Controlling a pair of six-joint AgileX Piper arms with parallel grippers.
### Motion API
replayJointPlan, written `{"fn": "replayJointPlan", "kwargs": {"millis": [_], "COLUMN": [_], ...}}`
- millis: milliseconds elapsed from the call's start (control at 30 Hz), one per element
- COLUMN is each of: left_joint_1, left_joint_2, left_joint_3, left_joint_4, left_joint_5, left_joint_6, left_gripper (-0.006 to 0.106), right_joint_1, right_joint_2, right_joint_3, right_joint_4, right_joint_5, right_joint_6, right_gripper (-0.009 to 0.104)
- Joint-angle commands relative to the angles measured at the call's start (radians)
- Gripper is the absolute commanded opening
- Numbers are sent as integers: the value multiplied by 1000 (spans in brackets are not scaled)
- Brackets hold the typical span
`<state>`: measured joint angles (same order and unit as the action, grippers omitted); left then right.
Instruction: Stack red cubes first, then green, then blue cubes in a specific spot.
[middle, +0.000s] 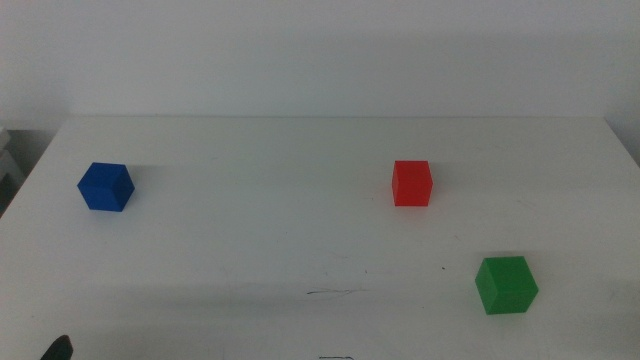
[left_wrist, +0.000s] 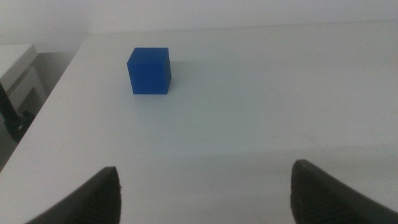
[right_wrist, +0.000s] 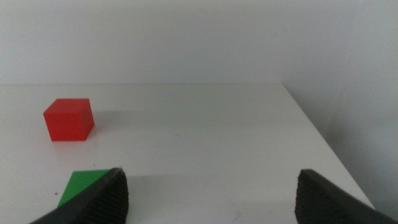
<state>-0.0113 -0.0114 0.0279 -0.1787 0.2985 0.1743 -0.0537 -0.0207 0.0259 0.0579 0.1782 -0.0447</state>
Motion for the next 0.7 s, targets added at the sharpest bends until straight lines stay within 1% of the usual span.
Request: {"fn": "replayJointPlan", "kwargs": {"millis": [0,100,233,400,467,567,667], "left_joint_1": [1,1,1,1,1,1,1], "left_joint_2": [-26,-26,-26,-26,-26,-26,-26], "left_joint_3": [0,0,0,0,0,0,0], "left_joint_4": [-7,-7,-7,-7,-7,-7,-7], "left_joint_5": [-78,-78,-78,-78,-78,-78,-78], "left_joint_6": [-9,-9,-9,-9,-9,-9,-9], "left_gripper": [93,93,93,93,93,93,93], "right_joint_1": [0,0,0,0,1,2,17], "right_joint_2": [19,86,230,458,554,682,805], "right_joint_3": [-65,-182,-348,-603,-696,-835,-968], "right_joint_4": [-12,-12,-13,-74,-79,-58,5], "right_joint_5": [-39,74,182,285,346,478,647], "right_joint_6": [-5,-5,-5,-5,-5,-5,-5], "right_gripper": [94,94,94,94,94,94,94]}}
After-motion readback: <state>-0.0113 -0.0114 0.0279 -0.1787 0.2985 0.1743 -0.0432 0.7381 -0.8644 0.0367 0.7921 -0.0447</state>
